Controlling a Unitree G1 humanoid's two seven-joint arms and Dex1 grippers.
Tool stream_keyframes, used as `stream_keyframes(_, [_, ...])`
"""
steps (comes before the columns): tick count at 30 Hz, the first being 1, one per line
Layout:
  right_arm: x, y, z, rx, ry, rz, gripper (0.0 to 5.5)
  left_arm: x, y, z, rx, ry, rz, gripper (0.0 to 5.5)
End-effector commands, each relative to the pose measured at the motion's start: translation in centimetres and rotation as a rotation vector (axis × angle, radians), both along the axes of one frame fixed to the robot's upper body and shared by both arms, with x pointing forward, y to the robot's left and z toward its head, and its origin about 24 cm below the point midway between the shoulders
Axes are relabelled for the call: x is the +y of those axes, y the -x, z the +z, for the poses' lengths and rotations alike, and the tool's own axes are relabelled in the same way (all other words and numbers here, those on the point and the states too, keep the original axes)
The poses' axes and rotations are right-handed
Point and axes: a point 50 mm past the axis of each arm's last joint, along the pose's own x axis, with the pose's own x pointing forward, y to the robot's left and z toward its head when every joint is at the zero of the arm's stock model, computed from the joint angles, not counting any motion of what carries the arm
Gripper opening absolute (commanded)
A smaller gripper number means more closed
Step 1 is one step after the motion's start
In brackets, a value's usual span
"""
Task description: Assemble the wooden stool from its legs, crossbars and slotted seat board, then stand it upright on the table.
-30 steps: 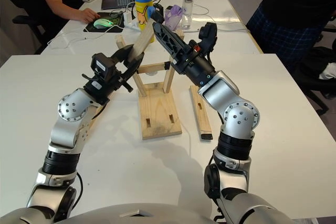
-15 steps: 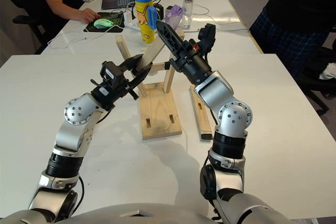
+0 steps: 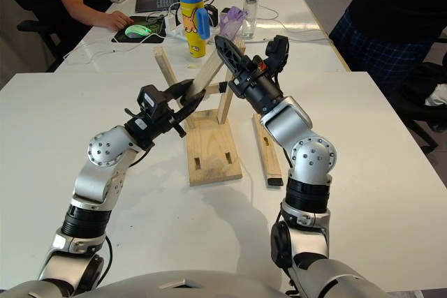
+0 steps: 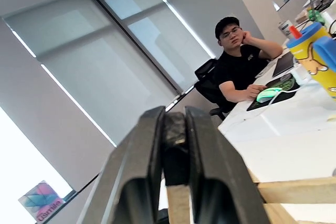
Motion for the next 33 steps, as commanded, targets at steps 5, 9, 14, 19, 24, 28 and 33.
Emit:
stream_keyframes(5, [-3.4, 0.0, -4.2, 0.054, 0.220, -0.157, 0.43, 0.7, 0.4, 1.2, 0.085, 0.225, -0.013, 2.58])
stream_keyframes(9, [-6.2, 0.5, -5.5, 0.081, 0.287, -0.302, 0.43, 1.7, 0.4, 0.8, 0.138, 0.284, 0.021, 3.17])
stream_keyframes(14, [-10.1, 0.7, -6.8, 0.102, 0.390, -0.571, 0.43, 2.2, 0.5, -0.3, 0.187, 0.288, 0.042, 3.82])
stream_keyframes(19, [-10.3, 0.3, -8.5, 0.110, 0.417, -0.635, 0.43, 1.2, 0.4, -0.9, 0.200, 0.264, 0.026, 3.82])
stream_keyframes(24, [-9.7, 0.7, -9.2, 0.101, 0.452, -0.646, 0.43, 1.1, 0.3, -1.1, 0.207, 0.264, 0.037, 3.82])
stream_keyframes(28, [-9.8, 1.1, -9.6, 0.110, 0.465, -0.659, 0.43, 1.1, 0.2, -1.1, 0.207, 0.257, 0.033, 3.82])
stream_keyframes(33, [-9.8, 1.4, -9.9, 0.119, 0.466, -0.665, 0.43, 1.1, 0.2, -1.1, 0.206, 0.241, 0.037, 3.82])
